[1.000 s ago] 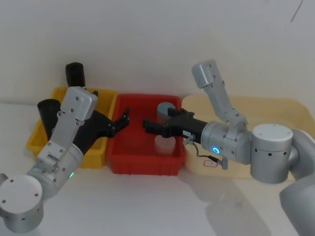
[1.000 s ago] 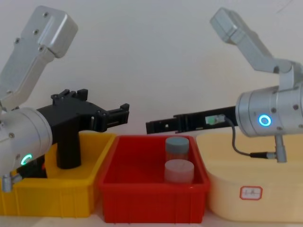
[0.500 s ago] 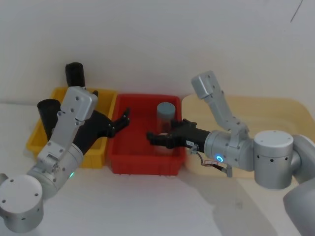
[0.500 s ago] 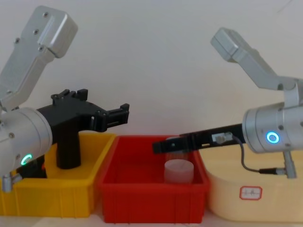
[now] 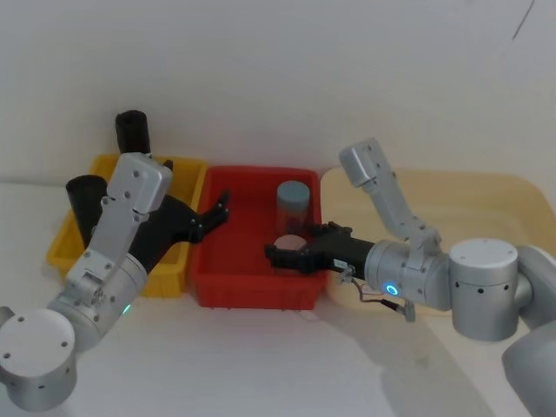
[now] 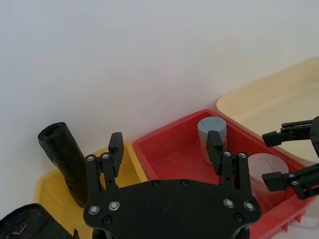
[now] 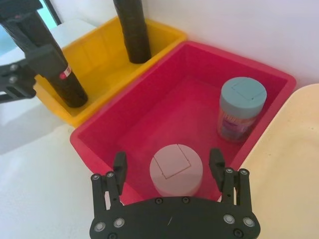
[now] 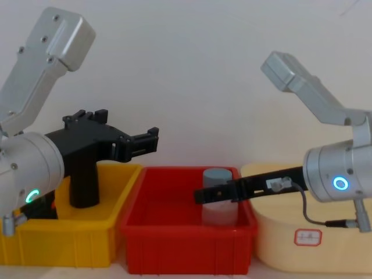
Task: Pick up the garbage bag with the one hand and transfer it to the other hand.
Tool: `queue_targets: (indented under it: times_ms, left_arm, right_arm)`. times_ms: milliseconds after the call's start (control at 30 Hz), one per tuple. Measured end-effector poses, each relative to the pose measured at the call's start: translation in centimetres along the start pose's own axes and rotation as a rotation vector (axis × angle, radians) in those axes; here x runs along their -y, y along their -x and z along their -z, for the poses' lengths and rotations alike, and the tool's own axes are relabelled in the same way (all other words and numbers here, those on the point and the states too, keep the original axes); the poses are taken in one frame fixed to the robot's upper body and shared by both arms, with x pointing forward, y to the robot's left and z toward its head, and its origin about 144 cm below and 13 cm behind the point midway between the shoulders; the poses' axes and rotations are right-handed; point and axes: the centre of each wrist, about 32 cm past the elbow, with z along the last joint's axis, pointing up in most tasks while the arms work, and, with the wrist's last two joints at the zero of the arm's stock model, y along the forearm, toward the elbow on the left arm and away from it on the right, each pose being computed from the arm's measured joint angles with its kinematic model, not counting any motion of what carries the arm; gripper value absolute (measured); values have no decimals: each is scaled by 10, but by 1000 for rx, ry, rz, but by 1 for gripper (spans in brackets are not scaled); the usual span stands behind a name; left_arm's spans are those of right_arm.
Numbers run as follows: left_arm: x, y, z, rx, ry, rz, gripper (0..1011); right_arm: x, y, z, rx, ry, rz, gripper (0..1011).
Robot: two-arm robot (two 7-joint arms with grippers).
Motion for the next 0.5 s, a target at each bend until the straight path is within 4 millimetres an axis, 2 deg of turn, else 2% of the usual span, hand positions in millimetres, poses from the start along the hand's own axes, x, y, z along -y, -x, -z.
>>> queue_targets:
  times_ms: [500]
  left_arm:
    - [0,0,0,0,0,0,1000]
  right_arm:
    - [-5,-4,2,2,27,0,1001]
